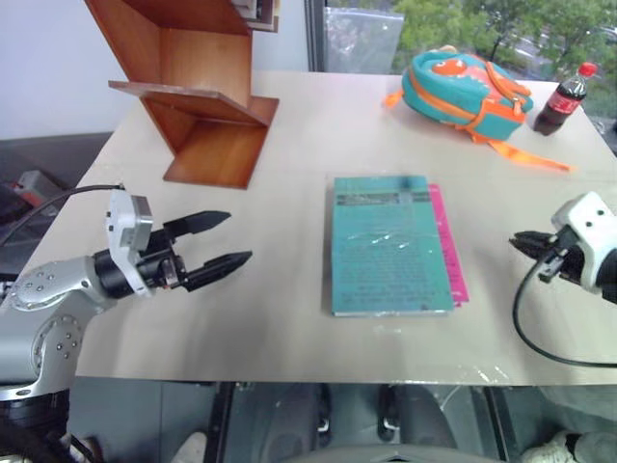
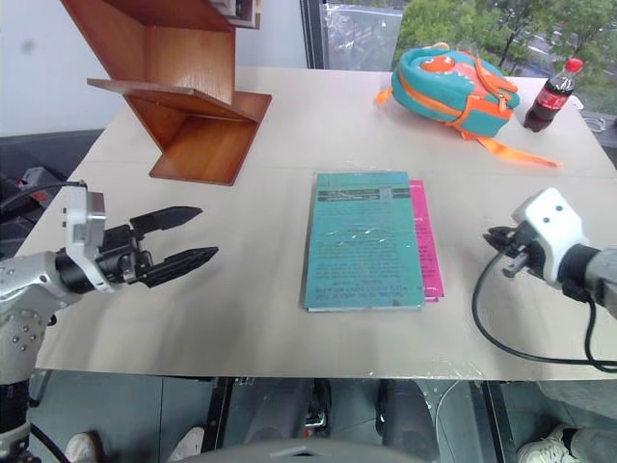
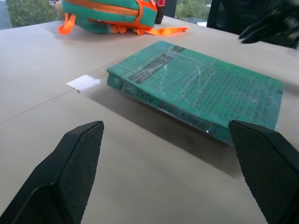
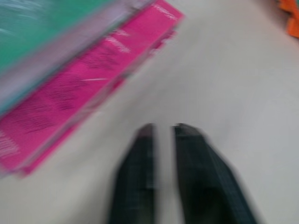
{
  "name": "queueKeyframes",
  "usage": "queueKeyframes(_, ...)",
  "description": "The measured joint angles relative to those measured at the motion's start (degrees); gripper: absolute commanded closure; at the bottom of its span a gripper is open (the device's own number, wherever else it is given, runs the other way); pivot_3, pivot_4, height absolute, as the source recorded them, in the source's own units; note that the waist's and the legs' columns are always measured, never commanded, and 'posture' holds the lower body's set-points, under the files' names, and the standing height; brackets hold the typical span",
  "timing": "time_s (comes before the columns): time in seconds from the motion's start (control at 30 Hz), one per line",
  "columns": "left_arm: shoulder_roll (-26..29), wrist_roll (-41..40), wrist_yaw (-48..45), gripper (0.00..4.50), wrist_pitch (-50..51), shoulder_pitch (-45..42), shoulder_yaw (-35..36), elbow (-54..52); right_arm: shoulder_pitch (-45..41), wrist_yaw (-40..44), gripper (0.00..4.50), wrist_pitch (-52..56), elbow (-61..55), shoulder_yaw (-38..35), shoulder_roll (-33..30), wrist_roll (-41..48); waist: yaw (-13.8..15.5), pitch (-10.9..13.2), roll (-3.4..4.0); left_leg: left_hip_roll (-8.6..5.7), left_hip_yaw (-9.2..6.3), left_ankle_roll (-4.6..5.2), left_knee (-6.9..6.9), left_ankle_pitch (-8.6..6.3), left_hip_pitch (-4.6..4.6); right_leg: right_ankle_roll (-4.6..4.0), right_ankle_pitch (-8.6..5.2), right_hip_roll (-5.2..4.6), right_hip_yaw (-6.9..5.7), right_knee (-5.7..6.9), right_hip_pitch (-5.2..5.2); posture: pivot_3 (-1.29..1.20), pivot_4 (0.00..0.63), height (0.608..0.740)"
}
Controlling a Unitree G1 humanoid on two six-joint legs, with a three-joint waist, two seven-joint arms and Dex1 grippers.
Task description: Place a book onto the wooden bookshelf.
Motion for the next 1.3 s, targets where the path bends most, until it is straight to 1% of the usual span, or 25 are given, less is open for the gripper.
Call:
queueKeyframes(0.1,-2.0,-4.2,5.9,0.0,6.2,-1.8,-0.6,-0.3,-2.5,-0.4,4.41,-1.4,2.2,2.5,2.0,-1.5,0.1,0.0,0.0,0.0,-0.05,0.25,0.0,0.14,0.0,0.06,0.02,0.02,0.05,0.0,0.04,0.0,0.15,0.74)
queueKeyframes(0.2,-2.1,-12.7,16.8,0.0,20.7,-5.1,-0.8,-0.7,-1.6,1.5,4.41,-3.3,0.7,1.6,2.9,0.0,0.2,0.0,-0.01,0.0,-0.12,0.27,0.01,0.15,0.01,0.1,0.0,0.04,0.05,0.0,0.09,0.0,0.15,0.74)
queueKeyframes(0.27,-2.7,-17.3,21.1,0.0,27.7,-7.5,-1.6,-0.3,0.0,4.2,3.89,-3.2,-2.3,-0.7,3.4,3.5,0.2,0.0,-0.01,0.0,-0.15,0.27,0.01,0.16,0.02,0.14,-0.02,0.06,0.03,0.0,0.14,0.0,0.15,0.74)
queueKeyframes(0.3,-3.1,-19.0,22.7,0.0,30.7,-9.4,-2.9,0.4,2.0,6.0,3.65,-2.6,-5.0,-3.3,3.3,6.4,0.3,0.0,0.0,-0.01,-0.14,0.27,0.01,0.16,0.02,0.15,-0.02,0.06,0.02,0.0,0.14,0.0,0.15,0.74)
queueKeyframes(0.37,-4.1,-20.3,24.2,0.0,34.2,-11.0,-4.6,1.6,5.6,8.1,2.69,-0.8,-11.0,-8.3,3.4,11.8,0.2,0.0,-0.01,-0.01,-0.17,0.27,0.01,0.15,0.05,0.15,-0.03,0.1,0.01,0.0,0.2,0.0,0.15,0.74)
queueKeyframes(0.4,-4.5,-20.7,24.7,0.0,35.9,-12.0,-5.8,2.8,7.1,8.7,2.11,0.5,-13.8,-10.6,3.3,14.6,0.2,0.0,-0.01,-0.01,-0.17,0.27,0.01,0.15,0.07,0.15,-0.03,0.1,0.0,0.0,0.23,0.0,0.15,0.74)
queueKeyframes(0.43,-4.9,-20.7,25.3,0.0,36.9,-12.6,-6.4,3.5,8.3,9.1,1.7,1.6,-15.9,-12.5,3.3,16.9,0.2,0.0,-0.01,-0.01,-0.17,0.27,0.01,0.15,0.09,0.15,-0.03,0.1,0.0,-0.01,0.25,0.0,0.15,0.74)
queueKeyframes(0.53,-7.3,-20.3,26.7,0.0,40.2,-16.6,-9.5,8.6,12.8,8.5,0.05,6.2,-23.2,-19.7,3.0,26.8,0.2,0.0,-0.03,-0.01,-0.17,0.26,0.04,0.15,0.16,0.16,-0.03,0.1,0.01,0.0,0.3,0.0,0.15,0.74)
queueKeyframes(0.63,-10.9,-19.8,27.9,0.0,43.1,-21.5,-11.7,15.0,13.5,4.8,0.05,7.2,-29.5,-22.5,2.9,33.8,0.3,0.0,-0.06,-0.01,-0.21,0.17,0.05,0.1,0.16,0.16,-0.03,0.09,-0.01,0.01,0.31,0.0,0.15,0.74)
queueKeyframes(0.77,-16.6,-18.6,30.0,0.0,46.2,-27.4,-12.9,23.3,14.4,-1.6,0.05,7.1,-34.9,-22.8,2.9,38.2,0.3,0.0,-0.16,-0.02,-0.2,0.27,0.1,0.15,0.12,0.15,-0.02,0.08,0.01,0.03,0.3,0.0,0.15,0.74)
queueKeyframes(0.9,-20.6,-16.4,30.7,0.0,48.3,-31.1,-14.2,29.8,15.6,-6.6,0.05,6.5,-36.8,-22.2,2.4,40.2,0.3,0.0,-0.2,-0.04,-0.18,0.28,0.11,0.16,0.12,-0.02,0.08,0.1,0.02,0.05,0.29,0.0,0.15,0.74)
queueKeyframes(0.97,-23.0,-15.8,30.4,0.0,49.0,-34.2,-14.1,34.6,16.5,-9.1,0.05,5.1,-36.8,-21.5,0.9,41.3,0.5,0.0,-0.21,-0.04,-0.17,0.29,0.12,0.17,0.11,0.03,0.05,0.1,-0.01,0.05,0.3,0.0,0.15,0.74)
queueKeyframes(1.03,-24.3,-15.2,29.7,0.0,49.2,-35.8,-14.1,37.3,16.9,-10.3,0.05,3.9,-36.9,-20.8,0.1,41.9,0.6,0.0,-0.26,-0.05,-0.16,0.29,0.14,0.16,0.12,0.15,-0.02,0.1,-0.01,0.04,0.32,0.0,0.15,0.74)
queueKeyframes(1.1,-25.9,-13.5,27.8,0.0,49.3,-38.6,-14.1,42.3,18.5,-12.1,0.05,2.0,-36.9,-19.9,-1.1,42.3,0.7,0.0,-0.29,-0.06,-0.15,0.29,0.14,0.16,0.11,0.16,-0.02,0.1,-0.03,0.04,0.32,0.0,0.15,0.74)
queueKeyframes(1.3,-28.0,-9.2,21.4,0.0,48.4,-42.7,-16.4,49.1,21.3,-15.3,0.05,-2.9,-36.9,-18.3,-3.4,42.8,1.1,0.0,-0.33,-0.05,-0.16,0.29,0.15,0.16,0.1,0.15,-0.02,0.09,-0.02,0.04,0.31,0.0,0.15,0.74)
